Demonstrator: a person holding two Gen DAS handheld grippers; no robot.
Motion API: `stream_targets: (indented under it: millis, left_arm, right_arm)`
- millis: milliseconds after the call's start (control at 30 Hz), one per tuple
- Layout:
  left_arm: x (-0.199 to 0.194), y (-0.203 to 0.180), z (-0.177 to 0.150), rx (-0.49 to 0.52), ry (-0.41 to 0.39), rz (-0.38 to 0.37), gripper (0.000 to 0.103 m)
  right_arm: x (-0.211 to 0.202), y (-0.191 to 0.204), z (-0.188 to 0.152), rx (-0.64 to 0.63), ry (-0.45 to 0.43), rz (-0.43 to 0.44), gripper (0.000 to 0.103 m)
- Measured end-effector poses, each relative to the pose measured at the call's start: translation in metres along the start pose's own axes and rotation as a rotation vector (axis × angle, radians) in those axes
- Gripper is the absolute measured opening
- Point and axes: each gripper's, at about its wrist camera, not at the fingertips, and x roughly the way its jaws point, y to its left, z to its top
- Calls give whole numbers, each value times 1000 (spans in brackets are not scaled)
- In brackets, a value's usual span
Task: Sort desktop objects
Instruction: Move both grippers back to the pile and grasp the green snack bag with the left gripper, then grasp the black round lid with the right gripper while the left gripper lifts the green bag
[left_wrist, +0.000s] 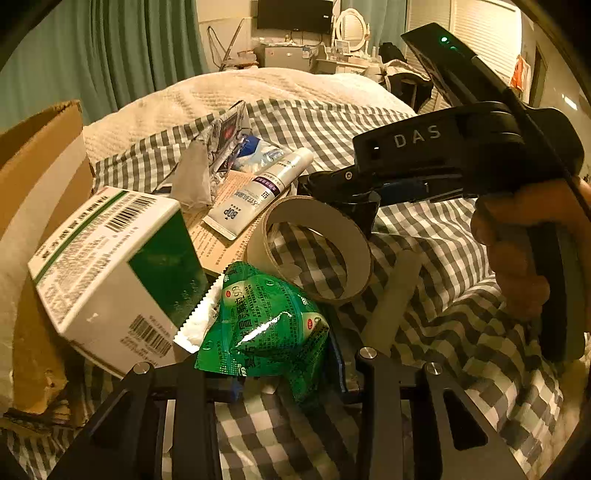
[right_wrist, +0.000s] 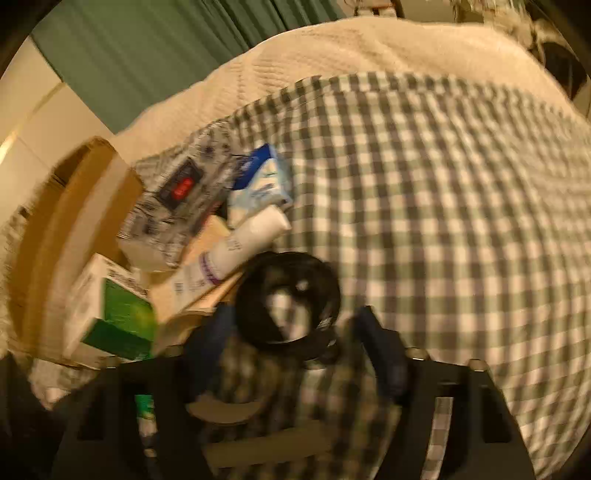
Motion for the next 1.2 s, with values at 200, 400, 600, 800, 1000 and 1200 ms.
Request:
stream_targets:
  millis: [200,400,600,800,1000,1200]
  left_arm:
    - [-20,1,-4,12,-29,13,36]
    - [-50,2,-1,32,-85,20,36]
    - [-80,3,2,39,-138,17,36]
    - [-108,10,4,39,-195,16,36]
    - [-135,22,2,25,-238,16,36]
    - [-165,39,5,16,-298,23,36]
  right_arm:
    - [-6,3,-4,19,-20,-26,55]
    - [-25,1,-8,60,-80,-64,53]
    - [-56,7,-15,96,-186,-113,50]
    - [-93,7,-27,178,-326,-122,28]
    - [-107,15,-33,204,-388,-132,3]
    - [-83,7,-30,220,-288,-195,43]
